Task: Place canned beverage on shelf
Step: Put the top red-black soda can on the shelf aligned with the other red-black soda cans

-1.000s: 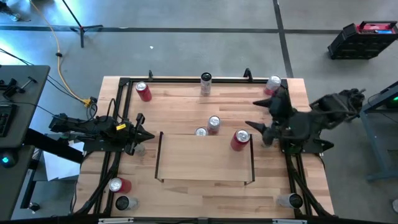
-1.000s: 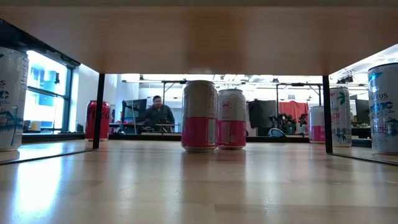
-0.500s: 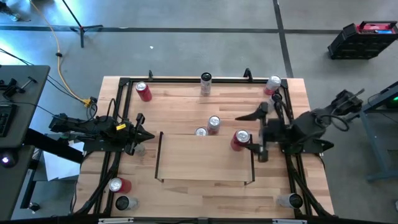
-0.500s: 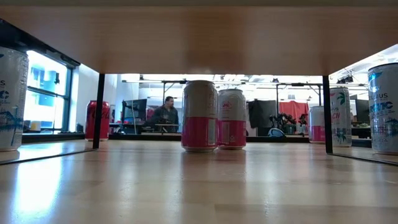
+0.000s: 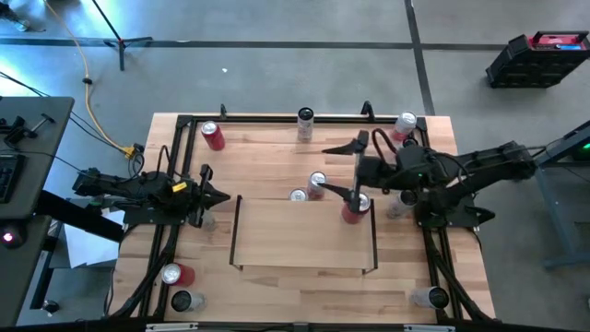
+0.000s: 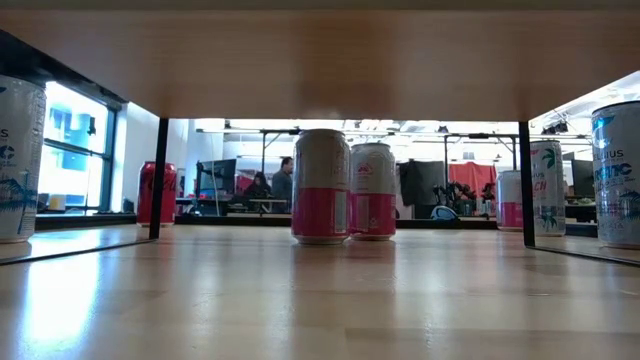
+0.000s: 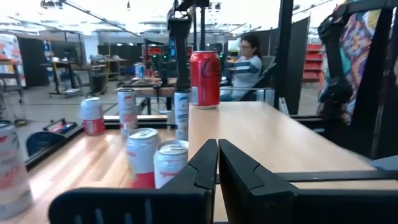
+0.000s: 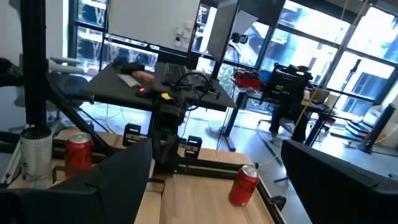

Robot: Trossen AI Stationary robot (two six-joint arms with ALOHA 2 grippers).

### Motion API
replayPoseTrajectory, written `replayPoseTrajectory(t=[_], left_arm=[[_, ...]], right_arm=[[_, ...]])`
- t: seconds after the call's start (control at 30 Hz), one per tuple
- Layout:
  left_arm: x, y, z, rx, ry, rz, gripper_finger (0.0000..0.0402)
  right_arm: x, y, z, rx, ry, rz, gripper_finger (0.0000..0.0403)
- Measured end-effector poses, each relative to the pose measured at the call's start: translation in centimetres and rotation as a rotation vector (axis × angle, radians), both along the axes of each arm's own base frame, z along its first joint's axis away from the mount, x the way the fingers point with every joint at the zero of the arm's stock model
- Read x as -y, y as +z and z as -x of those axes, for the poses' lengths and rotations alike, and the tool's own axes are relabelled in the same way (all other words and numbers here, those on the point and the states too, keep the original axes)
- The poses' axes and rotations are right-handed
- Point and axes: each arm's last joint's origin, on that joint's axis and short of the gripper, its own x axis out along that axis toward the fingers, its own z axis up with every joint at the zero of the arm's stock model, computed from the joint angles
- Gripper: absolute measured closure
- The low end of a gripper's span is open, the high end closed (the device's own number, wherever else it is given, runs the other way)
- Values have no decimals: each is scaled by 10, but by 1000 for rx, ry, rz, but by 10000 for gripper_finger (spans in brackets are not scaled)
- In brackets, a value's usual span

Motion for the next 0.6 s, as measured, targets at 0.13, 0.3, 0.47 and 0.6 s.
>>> replayPoseTrajectory(t=[0.13, 0.3, 0.47, 0.6], left_arm=[[0, 5, 1, 54, -16, 3, 396], [-5, 28, 6, 159, 115, 73, 396], [-15, 48, 11, 110, 456, 105, 396], [-18, 58, 9, 35, 638, 102, 387]], right_arm=[[5, 1, 1, -5, 10, 52, 59], [3, -1, 6, -60, 25, 141, 59], [-2, -13, 8, -180, 53, 162, 59], [-9, -18, 11, -229, 85, 135, 59]])
